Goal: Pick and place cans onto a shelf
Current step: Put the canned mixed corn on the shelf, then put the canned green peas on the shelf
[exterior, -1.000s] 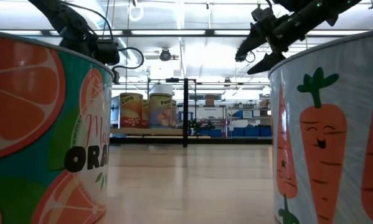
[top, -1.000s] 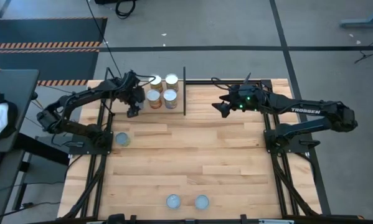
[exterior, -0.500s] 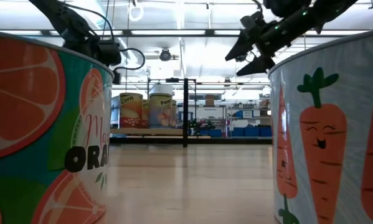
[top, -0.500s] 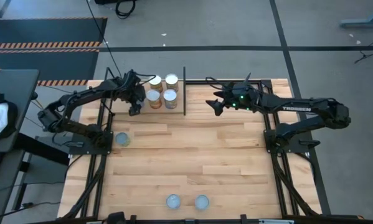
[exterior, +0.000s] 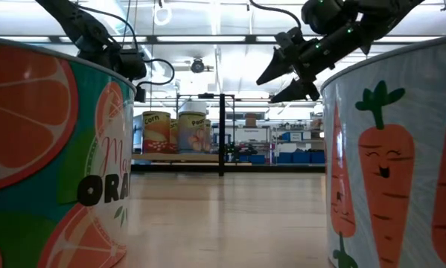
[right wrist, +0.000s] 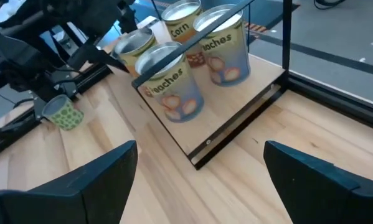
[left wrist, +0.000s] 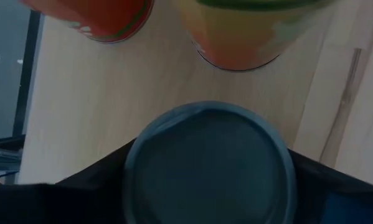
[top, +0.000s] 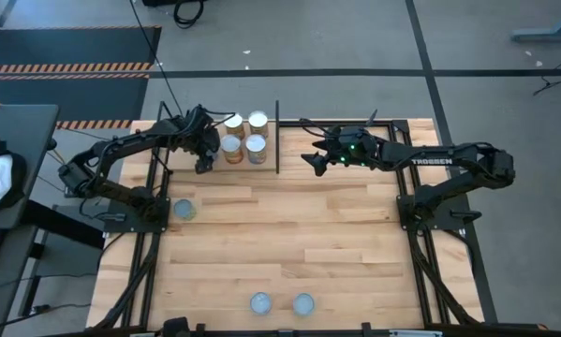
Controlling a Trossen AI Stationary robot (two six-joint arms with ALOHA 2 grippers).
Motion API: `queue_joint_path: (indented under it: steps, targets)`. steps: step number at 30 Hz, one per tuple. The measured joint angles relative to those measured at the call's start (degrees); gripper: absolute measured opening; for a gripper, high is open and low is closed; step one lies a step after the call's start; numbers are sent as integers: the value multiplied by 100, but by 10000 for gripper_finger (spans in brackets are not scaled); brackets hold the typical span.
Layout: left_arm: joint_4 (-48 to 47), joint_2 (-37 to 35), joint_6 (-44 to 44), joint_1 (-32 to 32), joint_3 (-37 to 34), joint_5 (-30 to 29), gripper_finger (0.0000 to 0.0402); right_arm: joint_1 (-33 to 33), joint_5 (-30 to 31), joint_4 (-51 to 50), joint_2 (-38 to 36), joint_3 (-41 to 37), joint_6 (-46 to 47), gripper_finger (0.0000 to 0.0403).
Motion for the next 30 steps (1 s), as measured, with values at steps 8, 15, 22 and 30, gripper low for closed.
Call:
queue_joint_path:
  steps: [8,15,22,30]
  targets:
    - [11,7,-133,0,-15,-105,329,13,-78,228,-1,0,9,357]
    - [-24,-22,-123,2,-31,-417,356,15,-81,154,-1,0,63,357]
    - [23,-314,-179,-44,-20,-408,358,15,-244,148,-4,0,165,357]
    - [-139,-1090,-942,-76,-13,-285,359,15,-402,153,-6,0,369,357]
